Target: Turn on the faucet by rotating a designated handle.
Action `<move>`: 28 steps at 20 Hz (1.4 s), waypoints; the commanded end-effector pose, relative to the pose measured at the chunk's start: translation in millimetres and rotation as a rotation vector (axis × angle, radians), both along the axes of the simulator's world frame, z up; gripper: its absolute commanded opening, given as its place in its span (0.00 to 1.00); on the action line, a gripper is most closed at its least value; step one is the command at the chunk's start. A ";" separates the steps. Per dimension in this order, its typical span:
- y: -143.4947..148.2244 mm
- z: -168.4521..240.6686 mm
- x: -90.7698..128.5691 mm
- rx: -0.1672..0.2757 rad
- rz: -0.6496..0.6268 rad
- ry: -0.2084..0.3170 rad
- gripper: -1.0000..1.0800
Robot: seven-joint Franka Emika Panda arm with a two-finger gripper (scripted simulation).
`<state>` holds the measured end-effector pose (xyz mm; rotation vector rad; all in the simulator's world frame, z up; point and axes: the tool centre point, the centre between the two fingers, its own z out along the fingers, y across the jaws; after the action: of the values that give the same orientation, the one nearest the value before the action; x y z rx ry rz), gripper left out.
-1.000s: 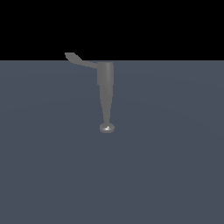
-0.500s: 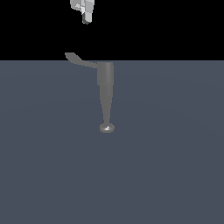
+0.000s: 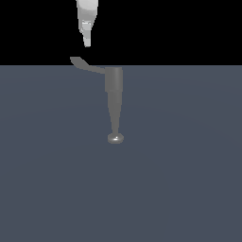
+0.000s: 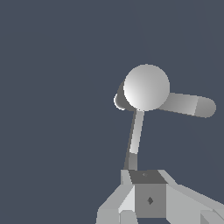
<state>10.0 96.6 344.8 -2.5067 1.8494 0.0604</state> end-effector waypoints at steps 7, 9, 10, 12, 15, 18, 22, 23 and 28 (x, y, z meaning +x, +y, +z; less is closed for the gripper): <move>22.7 -30.6 23.6 -0.030 -0.150 -0.005 0.00; 26.2 -35.4 26.9 -0.035 -0.172 -0.007 0.00; 27.7 -37.5 28.3 -0.037 -0.182 -0.008 0.00; 30.2 -40.9 30.6 -0.041 -0.197 -0.009 0.00; 32.6 -44.2 32.7 -0.044 -0.212 -0.010 0.00; 33.4 -45.3 33.5 -0.045 -0.217 -0.011 0.00; 33.6 -45.3 33.3 -0.045 -0.216 -0.010 0.00; 33.3 -45.3 30.6 -0.045 -0.216 -0.010 0.00; 31.8 -45.4 17.2 -0.045 -0.216 -0.010 0.00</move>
<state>31.3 128.9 299.4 -2.3123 2.1274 0.0008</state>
